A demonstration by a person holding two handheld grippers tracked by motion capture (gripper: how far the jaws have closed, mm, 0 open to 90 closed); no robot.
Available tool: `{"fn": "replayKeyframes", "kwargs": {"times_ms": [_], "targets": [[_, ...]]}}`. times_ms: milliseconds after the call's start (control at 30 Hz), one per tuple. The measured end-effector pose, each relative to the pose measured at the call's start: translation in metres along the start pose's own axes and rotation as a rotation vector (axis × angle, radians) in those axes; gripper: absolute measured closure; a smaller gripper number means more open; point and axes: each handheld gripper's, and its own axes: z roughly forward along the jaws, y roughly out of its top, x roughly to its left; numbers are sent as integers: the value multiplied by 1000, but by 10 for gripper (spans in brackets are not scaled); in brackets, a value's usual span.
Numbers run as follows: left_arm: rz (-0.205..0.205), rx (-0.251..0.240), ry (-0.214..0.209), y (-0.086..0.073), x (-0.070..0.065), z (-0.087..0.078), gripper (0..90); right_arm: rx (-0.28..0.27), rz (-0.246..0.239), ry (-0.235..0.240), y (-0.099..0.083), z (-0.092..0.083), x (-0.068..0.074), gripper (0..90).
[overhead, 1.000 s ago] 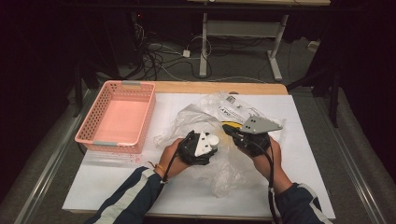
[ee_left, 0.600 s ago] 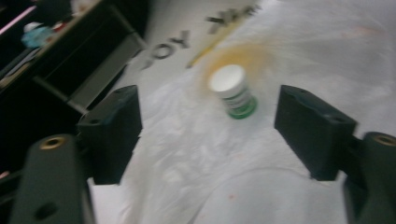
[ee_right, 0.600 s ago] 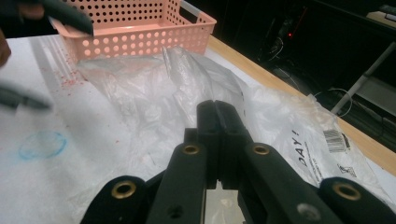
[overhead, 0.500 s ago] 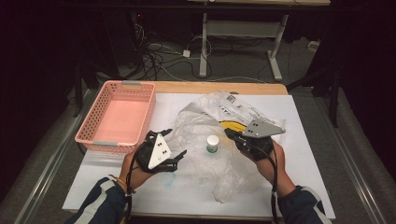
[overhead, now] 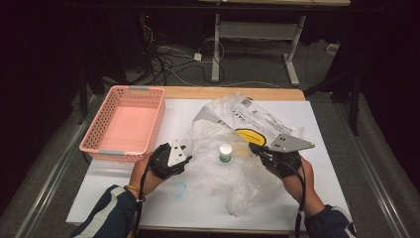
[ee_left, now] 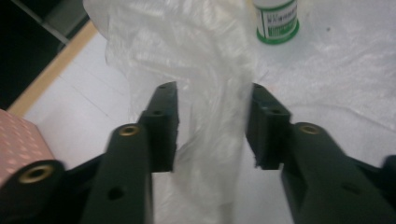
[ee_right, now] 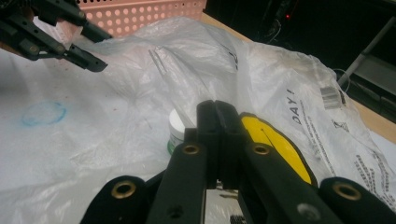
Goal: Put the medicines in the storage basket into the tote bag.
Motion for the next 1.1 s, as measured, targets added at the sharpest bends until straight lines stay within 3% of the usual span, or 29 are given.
{"fn": "replayKeyframes", "kwargs": {"times_ms": [33, 100, 167, 267, 367, 533, 600, 733, 767, 1033, 1100], "targets": [[-12, 14, -26, -3, 2, 3, 681, 0, 6, 0, -1, 0, -1, 900], [-10, 25, -33, -4, 3, 4, 772, 2, 11, 3, -4, -1, -2, 900], [-8, 28, -61, -5, 4, 4, 821, 0, 17, 2, -6, -2, -2, 875], [2, 11, -74, -7, 5, 0, 844, -3, 19, -5, -9, -3, -1, 703], [-5, -2, -85, -11, 7, -4, 844, -43, 32, -27, -10, -13, 2, 527], [-23, 0, -93, -22, 7, -3, 843, -58, 2, -1, -13, -32, 13, 403], [-28, 3, -100, -25, 6, -2, 843, -44, -5, 21, -18, -38, 19, 369], [2, 20, -101, -27, 0, 0, 843, -12, -15, 53, -30, -44, 28, 330], [6, 23, -103, -26, -1, 1, 842, 20, -20, 78, -40, -46, 34, 305], [10, 27, -101, -25, -8, 10, 810, 148, -14, 159, -78, -42, 44, 259], [-2, 18, -96, -23, -8, 12, 734, 181, -8, 174, -85, -36, 45, 265]]}}
